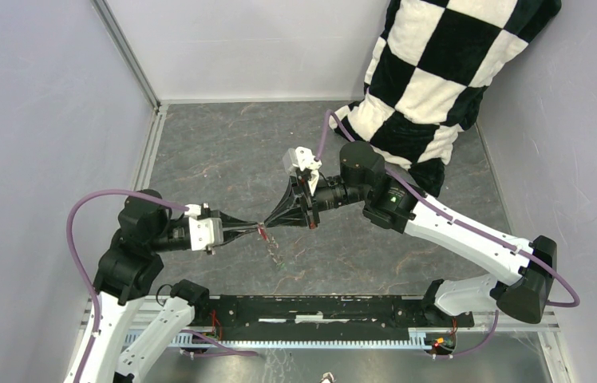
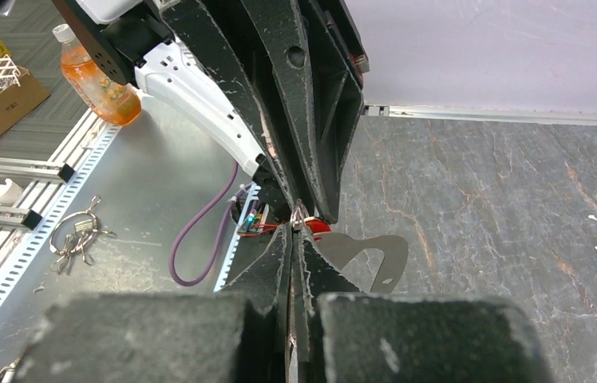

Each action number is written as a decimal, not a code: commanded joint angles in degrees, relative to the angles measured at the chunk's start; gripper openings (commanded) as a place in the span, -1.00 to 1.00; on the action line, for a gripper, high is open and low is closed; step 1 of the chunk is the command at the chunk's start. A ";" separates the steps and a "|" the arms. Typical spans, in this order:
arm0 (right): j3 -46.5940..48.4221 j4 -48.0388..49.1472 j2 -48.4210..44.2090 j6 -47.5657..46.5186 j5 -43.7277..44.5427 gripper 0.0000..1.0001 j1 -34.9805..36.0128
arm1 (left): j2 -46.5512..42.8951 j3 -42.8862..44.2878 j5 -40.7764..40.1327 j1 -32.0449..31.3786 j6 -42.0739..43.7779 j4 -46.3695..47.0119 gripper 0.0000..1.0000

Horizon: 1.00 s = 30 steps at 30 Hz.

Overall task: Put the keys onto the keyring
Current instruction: Adjust the key on the keyring.

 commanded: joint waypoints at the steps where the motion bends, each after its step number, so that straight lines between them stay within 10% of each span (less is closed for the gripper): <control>1: 0.21 3.63 -0.83 0.93 -1.14 -0.99 -0.19 | -0.21 -0.53 1.04 -0.17 -2.08 4.15 -0.70; 6: -0.09 3.84 -0.64 1.81 -0.20 -0.99 -0.17 | -1.53 -1.36 0.52 -0.11 -0.18 4.30 -0.95; 30: -19.87 45.95 -5.12 25.81 14.38 -0.99 2.02 | -7.27 -6.64 2.21 -0.12 14.06 1.00 -0.96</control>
